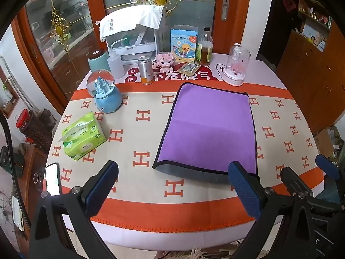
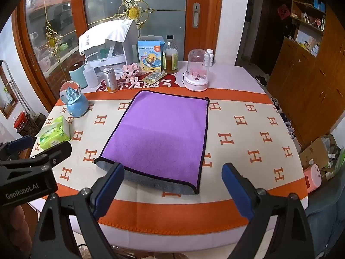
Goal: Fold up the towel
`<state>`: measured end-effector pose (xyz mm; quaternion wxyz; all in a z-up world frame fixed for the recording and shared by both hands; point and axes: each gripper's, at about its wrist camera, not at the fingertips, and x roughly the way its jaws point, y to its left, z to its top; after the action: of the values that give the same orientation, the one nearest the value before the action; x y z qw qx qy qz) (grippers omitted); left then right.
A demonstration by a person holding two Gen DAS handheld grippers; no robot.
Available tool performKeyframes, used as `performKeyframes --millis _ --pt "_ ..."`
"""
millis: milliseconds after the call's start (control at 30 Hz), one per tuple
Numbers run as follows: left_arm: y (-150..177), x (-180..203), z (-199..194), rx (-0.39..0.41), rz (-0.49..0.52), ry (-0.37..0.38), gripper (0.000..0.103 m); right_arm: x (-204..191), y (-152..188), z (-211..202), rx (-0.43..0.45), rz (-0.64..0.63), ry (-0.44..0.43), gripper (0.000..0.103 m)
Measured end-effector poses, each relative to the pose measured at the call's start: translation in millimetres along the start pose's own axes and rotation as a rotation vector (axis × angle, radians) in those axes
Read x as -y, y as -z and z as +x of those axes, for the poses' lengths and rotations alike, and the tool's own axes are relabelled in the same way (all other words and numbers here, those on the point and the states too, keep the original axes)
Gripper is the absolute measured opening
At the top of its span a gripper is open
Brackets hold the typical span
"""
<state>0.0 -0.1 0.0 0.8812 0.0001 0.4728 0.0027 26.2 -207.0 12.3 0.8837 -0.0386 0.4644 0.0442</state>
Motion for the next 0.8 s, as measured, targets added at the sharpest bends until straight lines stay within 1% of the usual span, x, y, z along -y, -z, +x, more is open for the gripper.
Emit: performKeyframes --millis 433,500,633,800 --pt "0.0 0.1 0.1 -0.002 -0.001 0.002 0.101 0.3 -0.6 -1.1 -0.003 0.005 0.001 0.092" --pt "0.0 0.1 0.1 -0.003 0.0 0.003 0.101 -3.1 -4.6 -7.0 -0.004 0.01 0.006 0.092" --pt "0.0 0.1 0.1 -0.003 -0.001 0.003 0.101 -1.2 -6.8 -2.1 -0.007 0.011 0.001 0.092" --pt "0.0 0.0 0.1 -0.003 -0.002 0.005 0.101 -6.0 2.0 -1.7 -0.003 0.014 0.002 0.092"
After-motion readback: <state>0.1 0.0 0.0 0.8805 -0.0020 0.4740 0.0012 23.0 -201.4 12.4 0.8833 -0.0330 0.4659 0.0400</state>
